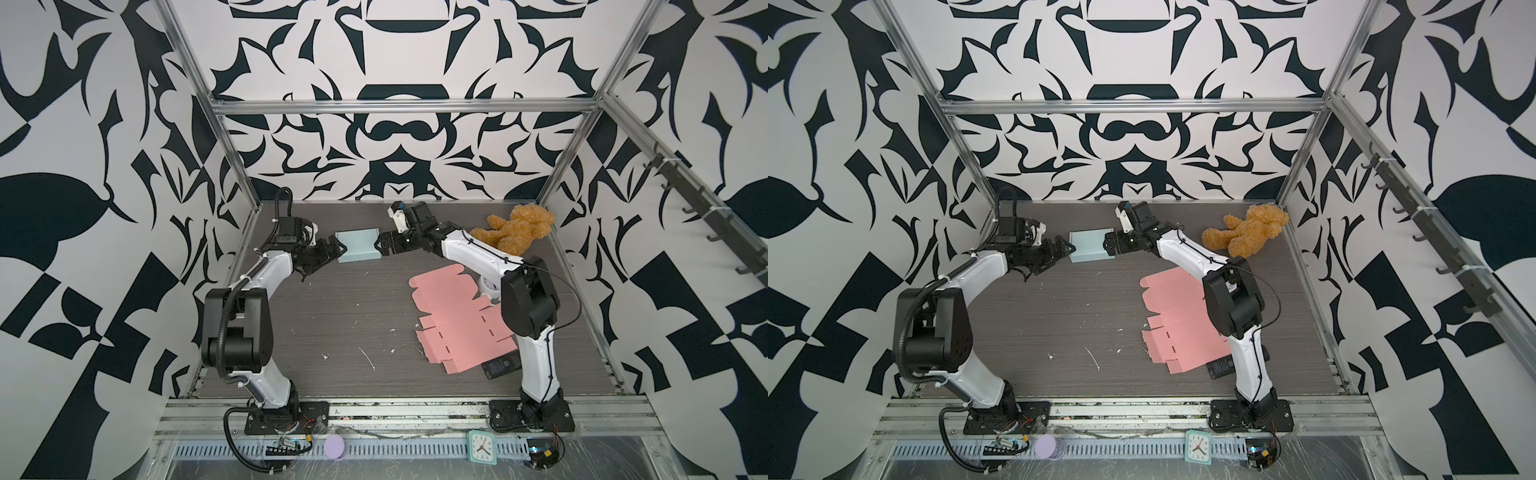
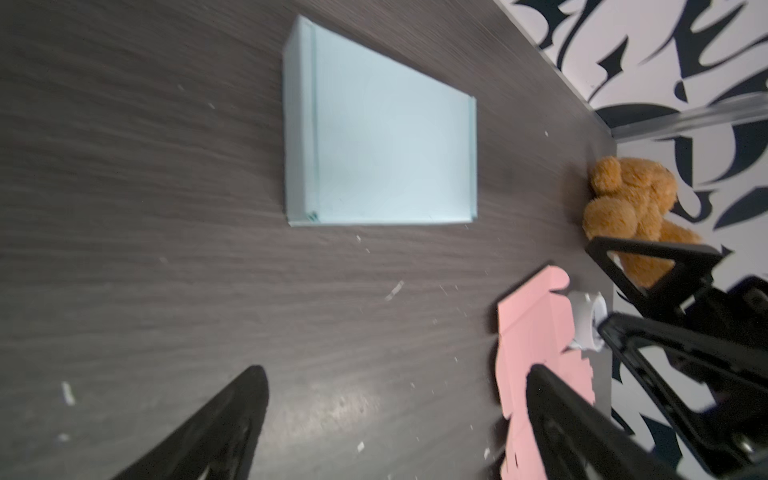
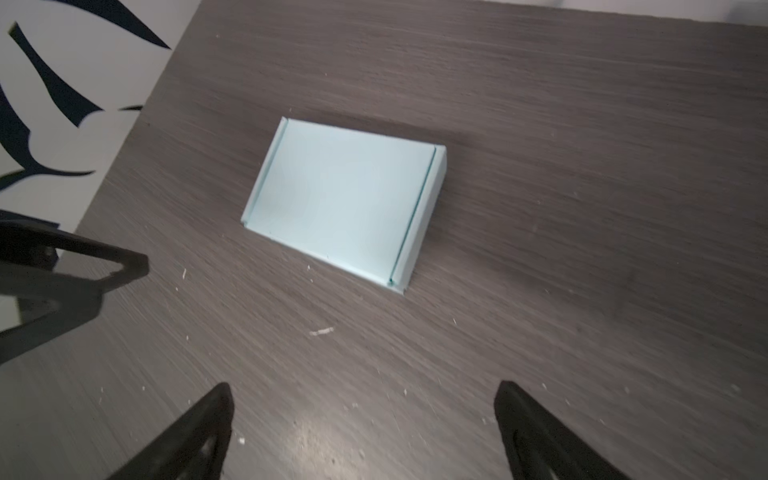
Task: Fold the paper box
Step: 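Open both grippers, releasing the box, and draw both arms back, then grasp the far edge of the pink blank with the right gripper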
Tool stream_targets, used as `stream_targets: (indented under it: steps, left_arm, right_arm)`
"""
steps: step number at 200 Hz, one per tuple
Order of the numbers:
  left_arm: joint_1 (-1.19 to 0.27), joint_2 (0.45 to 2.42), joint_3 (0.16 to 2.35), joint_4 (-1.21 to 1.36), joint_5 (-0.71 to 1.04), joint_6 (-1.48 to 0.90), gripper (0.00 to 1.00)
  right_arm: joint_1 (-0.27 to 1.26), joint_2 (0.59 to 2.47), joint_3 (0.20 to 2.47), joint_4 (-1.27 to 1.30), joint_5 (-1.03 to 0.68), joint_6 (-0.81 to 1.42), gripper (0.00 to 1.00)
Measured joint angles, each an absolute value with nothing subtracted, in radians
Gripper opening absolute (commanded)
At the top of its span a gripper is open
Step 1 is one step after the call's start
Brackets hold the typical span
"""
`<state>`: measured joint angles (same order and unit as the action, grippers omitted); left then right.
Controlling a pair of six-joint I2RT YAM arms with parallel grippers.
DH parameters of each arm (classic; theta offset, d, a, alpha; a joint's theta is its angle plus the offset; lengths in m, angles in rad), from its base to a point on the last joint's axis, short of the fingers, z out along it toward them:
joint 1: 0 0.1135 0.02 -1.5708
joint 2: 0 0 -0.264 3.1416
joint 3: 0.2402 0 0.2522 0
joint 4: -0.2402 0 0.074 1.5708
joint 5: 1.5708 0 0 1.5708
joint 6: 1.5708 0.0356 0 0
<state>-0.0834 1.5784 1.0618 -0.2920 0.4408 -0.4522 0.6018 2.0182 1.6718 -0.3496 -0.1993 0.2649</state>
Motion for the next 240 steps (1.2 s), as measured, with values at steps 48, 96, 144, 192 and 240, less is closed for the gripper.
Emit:
stream_targets:
  steps: [48, 96, 144, 192, 240]
  left_arm:
    - [-0.248, 1.336, 0.862, -0.296, 0.429, -0.493, 1.0]
    - [-0.305, 1.087, 0.722, -0.309, 0.415, -0.569, 1.0]
    - [-0.308, 0.957, 0.656, -0.342, 0.405, -0.607, 1.0]
    - [-0.308, 0.91, 0.612, -0.373, 0.402, -0.631, 1.0]
    - [-0.308, 0.902, 0.612, -0.384, 0.397, -0.641, 0.99]
  right_arm:
    - [0.616, 1.846, 1.505, -0.509, -0.085, 0.183, 0.98]
    - [0.677, 1.902, 1.486, -0.613, 0.059, 0.136, 0.97]
    - [0.75, 2.037, 1.563, -0.676, 0.197, 0.084, 0.85]
    - [0.752, 2.083, 1.597, -0.686, 0.244, 0.069, 0.7]
    - [0.747, 2.101, 1.604, -0.683, 0.276, 0.054, 0.57]
